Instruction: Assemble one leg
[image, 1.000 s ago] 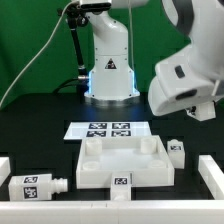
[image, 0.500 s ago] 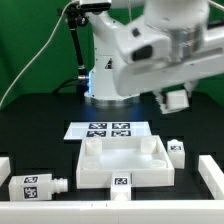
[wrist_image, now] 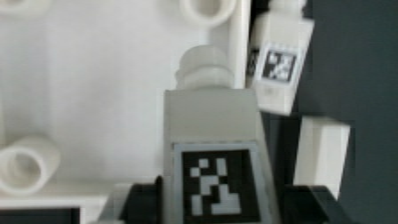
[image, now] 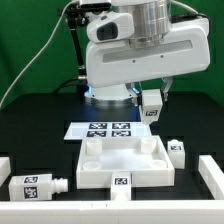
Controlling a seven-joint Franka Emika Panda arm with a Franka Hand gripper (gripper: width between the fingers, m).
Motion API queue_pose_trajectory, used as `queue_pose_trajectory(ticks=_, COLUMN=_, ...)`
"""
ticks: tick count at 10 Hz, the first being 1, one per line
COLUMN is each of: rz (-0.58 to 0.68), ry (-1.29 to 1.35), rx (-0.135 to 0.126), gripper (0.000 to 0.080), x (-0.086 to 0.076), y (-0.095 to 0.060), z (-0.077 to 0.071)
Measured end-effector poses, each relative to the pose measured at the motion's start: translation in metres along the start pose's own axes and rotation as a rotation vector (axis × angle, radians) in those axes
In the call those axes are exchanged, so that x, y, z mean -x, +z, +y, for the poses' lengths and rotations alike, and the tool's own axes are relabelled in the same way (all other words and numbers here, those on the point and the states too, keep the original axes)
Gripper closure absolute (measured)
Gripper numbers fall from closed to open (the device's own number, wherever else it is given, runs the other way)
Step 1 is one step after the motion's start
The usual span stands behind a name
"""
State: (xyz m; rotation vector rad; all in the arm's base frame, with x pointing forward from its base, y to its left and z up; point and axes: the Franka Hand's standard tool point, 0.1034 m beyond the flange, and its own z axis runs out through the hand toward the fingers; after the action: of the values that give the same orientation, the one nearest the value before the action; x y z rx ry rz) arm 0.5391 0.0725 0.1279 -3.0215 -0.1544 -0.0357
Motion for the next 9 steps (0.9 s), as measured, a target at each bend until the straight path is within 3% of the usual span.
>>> queue_pose_trajectory(ticks=2, rz=0.153, ry=0.007, rx=0.018, gripper=0.0517, x=-0.004, y=0.001, z=0.006)
queue_pose_trajectory(ticks=4, rz=0.301, ry=0.092, rx=0.024, gripper=0.0517, x=0.004, y=0.006, z=0.023)
queue_pose_trajectory(ticks=7, rz=0.529, ry=0.101, rx=0.072, gripper=0.0517, x=0.005, y=0.009, z=0.028)
queue_pose_trajectory(ticks=8, rz=0.539, ry=0.103, rx=0.077, gripper=0.0517, x=0.011, y=0.018, z=0.03)
queue_pose_trajectory(ticks=9, rz=0.498, ry=0.107, rx=0.065, gripper=0.0517, x=0.016, y=0.026, z=0.025)
